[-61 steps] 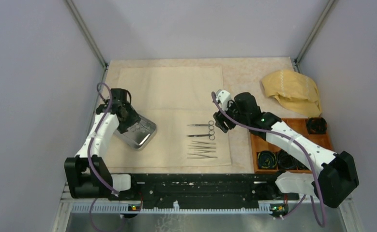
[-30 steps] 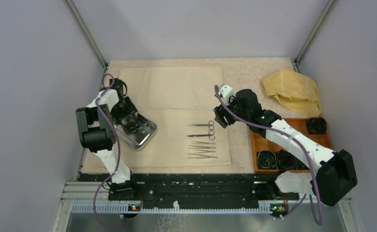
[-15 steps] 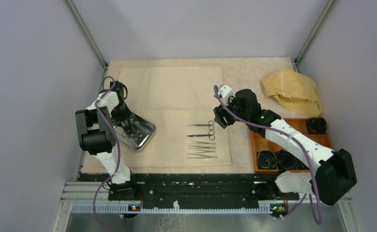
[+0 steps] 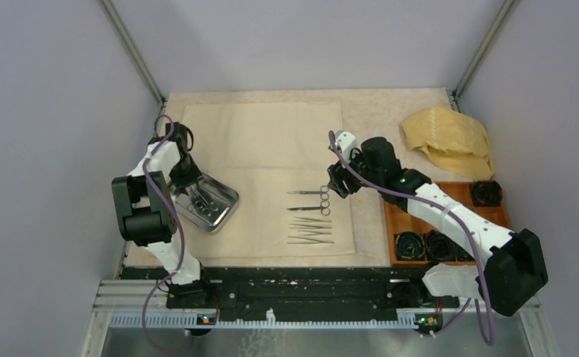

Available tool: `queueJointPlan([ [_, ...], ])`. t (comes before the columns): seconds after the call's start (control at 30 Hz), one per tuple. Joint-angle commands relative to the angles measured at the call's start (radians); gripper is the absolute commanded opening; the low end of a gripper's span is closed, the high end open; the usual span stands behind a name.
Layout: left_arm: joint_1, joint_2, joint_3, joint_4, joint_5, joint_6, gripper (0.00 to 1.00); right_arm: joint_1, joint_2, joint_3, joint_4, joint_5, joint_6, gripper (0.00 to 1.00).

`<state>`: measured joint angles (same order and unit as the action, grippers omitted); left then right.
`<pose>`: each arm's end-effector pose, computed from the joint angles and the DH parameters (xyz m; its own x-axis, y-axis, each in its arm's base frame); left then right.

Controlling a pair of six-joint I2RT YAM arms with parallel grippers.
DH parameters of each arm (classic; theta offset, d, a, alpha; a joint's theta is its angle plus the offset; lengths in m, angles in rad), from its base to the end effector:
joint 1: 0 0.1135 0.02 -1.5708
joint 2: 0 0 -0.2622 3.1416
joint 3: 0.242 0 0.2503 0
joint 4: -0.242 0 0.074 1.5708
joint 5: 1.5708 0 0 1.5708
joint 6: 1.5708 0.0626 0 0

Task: Open and lay out the surgical kit
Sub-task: Pick up the medical item from the container.

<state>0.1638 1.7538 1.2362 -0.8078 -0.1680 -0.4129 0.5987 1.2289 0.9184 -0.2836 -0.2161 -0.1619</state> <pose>0.3353 0.0660 0.1716 -0.7960 -0.5325 -0.2876 -0.5680 0.8214 0.0511 0.2351 0.1767 0.2677 -0.3440 -0.4252 -0.8372 -0.7626 0.6466 -0.0151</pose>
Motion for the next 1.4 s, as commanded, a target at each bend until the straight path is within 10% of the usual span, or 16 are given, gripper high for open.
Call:
queueJointPlan([
  [0.0,-0.001,-0.015,0.009,0.012,0.027,-0.028,0.49,-0.013,-0.012,0.039,0.023,-0.022,0.014,0.56],
  [0.27,0.004,0.063,0.022,0.067,0.059,-0.021,0.58,-0.012,-0.027,0.04,0.006,-0.02,0.014,0.56],
  [1.37,0.006,-0.092,-0.053,0.115,0.111,0.04,0.0,-0.012,-0.039,0.037,-0.01,-0.037,0.044,0.55],
])
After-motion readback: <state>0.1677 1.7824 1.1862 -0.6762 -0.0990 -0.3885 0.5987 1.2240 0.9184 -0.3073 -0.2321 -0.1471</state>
